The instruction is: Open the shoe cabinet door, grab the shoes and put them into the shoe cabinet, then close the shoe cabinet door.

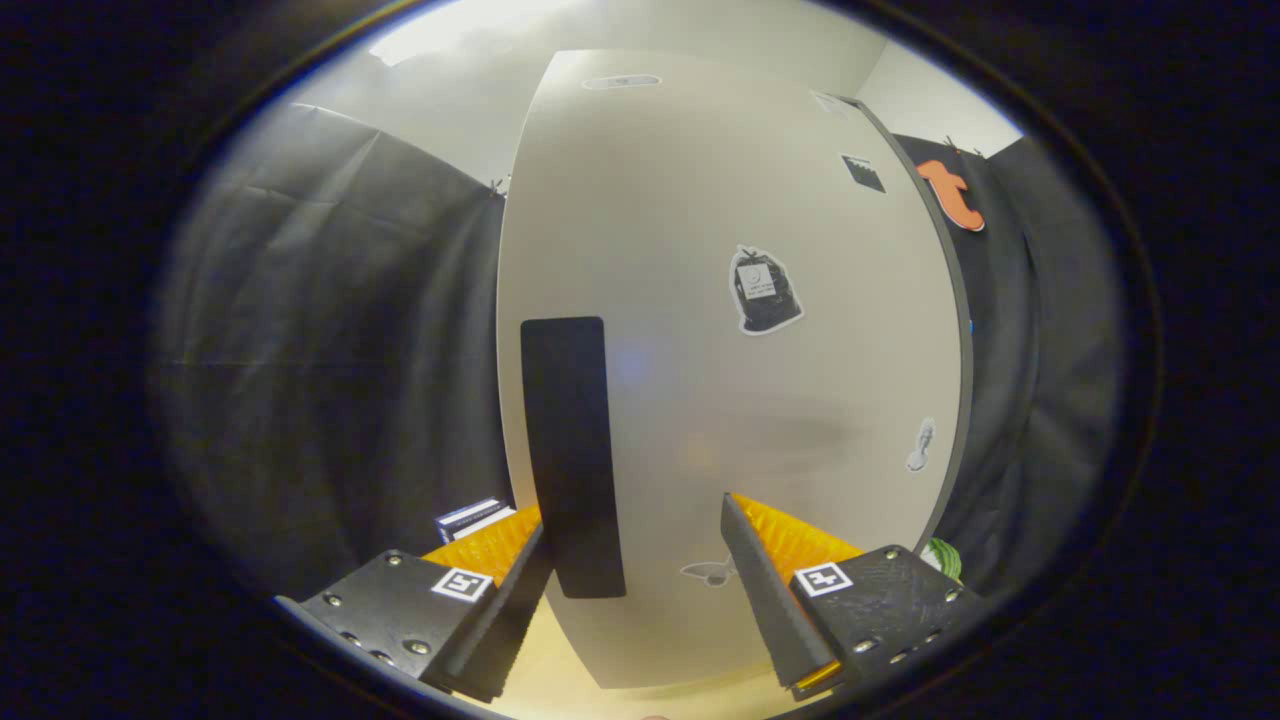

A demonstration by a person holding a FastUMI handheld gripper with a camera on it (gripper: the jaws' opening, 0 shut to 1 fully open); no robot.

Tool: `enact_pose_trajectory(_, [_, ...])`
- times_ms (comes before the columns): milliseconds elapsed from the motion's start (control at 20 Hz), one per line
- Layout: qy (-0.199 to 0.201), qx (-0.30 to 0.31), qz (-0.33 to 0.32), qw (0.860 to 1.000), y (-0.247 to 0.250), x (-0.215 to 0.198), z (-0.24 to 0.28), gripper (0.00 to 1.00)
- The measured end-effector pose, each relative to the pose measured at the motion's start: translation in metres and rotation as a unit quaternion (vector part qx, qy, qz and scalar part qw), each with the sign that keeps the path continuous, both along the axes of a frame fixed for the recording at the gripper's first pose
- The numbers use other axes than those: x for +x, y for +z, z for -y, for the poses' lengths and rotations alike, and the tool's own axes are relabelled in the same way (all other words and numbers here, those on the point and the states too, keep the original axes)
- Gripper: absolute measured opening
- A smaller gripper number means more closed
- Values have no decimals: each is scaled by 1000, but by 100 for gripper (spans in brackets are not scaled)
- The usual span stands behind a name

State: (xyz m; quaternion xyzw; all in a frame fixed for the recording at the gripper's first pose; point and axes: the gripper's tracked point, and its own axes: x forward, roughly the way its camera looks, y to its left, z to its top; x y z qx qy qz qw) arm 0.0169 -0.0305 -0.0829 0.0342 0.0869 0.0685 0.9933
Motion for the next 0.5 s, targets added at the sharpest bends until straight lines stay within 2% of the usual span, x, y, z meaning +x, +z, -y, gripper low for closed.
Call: enact_pose_trajectory(500, [-44, -11, -1, 999, -7, 43, -13, 94])
